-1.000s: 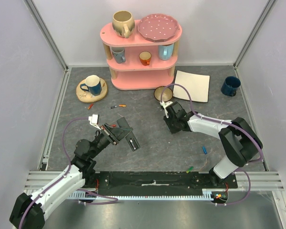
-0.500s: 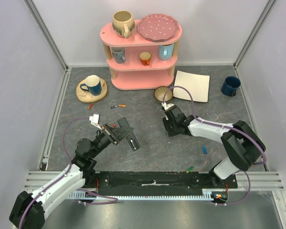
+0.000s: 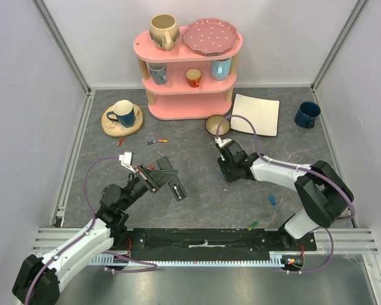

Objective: Load the batteries into the remote control

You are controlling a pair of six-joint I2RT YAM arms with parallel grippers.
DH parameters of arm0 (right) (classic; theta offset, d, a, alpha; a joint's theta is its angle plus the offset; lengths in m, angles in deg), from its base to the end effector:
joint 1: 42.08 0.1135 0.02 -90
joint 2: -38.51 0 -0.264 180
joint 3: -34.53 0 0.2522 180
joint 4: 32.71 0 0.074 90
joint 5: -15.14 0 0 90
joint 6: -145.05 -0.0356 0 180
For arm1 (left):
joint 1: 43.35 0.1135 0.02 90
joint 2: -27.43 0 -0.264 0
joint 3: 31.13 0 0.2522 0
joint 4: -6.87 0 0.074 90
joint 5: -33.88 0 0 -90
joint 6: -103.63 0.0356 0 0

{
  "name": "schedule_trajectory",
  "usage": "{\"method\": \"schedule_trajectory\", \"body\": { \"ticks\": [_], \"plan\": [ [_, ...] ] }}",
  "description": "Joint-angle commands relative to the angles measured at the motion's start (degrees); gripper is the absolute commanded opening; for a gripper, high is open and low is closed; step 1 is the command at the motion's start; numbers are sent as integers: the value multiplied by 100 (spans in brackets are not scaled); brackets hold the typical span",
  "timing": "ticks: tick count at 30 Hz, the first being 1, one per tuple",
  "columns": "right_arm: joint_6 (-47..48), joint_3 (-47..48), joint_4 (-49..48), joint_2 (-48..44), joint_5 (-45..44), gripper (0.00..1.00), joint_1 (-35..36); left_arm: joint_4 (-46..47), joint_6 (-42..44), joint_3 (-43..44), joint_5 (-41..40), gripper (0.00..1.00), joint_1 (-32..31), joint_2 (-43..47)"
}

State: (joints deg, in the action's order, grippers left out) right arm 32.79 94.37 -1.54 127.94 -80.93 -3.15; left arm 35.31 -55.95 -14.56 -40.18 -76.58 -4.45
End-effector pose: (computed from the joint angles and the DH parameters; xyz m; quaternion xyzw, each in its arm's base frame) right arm 0.2281 0.1794 0.1575 -0.1268 0.9580 0.0842 0.2430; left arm 0.1155 -0.0874 0.2109 -0.0888 0.6188 -0.6601 0.4166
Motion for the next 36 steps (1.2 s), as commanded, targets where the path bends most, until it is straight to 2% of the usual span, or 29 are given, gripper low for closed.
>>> {"method": "schedule_trajectory", "body": {
  "ticks": [1, 13, 15, 19, 25, 29, 32, 36],
  "plan": [
    [178, 190, 158, 92, 53, 34, 0, 298, 103, -808, -56, 2, 1, 24],
    [152, 269, 122, 268, 281, 26, 70, 281, 111, -773, -39, 2, 1, 15],
    [134, 296, 114, 277, 264, 27, 131, 289, 120, -773, -48, 2, 1, 6],
    [169, 392, 131, 364, 194, 36, 140, 289, 129, -755, -48, 2, 1, -3],
    [301, 489, 193, 549, 97, 34, 132, 281, 120, -782, -48, 2, 1, 32],
    [345, 533, 219, 628, 123, 29, 140, 263, 111, -800, -65, 2, 1, 76],
    [336, 524, 219, 655, 167, 20, 140, 237, 120, -799, -83, 2, 1, 112],
    [118, 533, 324, 637, 158, 0, 140, 237, 112, -756, -92, 2, 1, 50]
  ]
}}
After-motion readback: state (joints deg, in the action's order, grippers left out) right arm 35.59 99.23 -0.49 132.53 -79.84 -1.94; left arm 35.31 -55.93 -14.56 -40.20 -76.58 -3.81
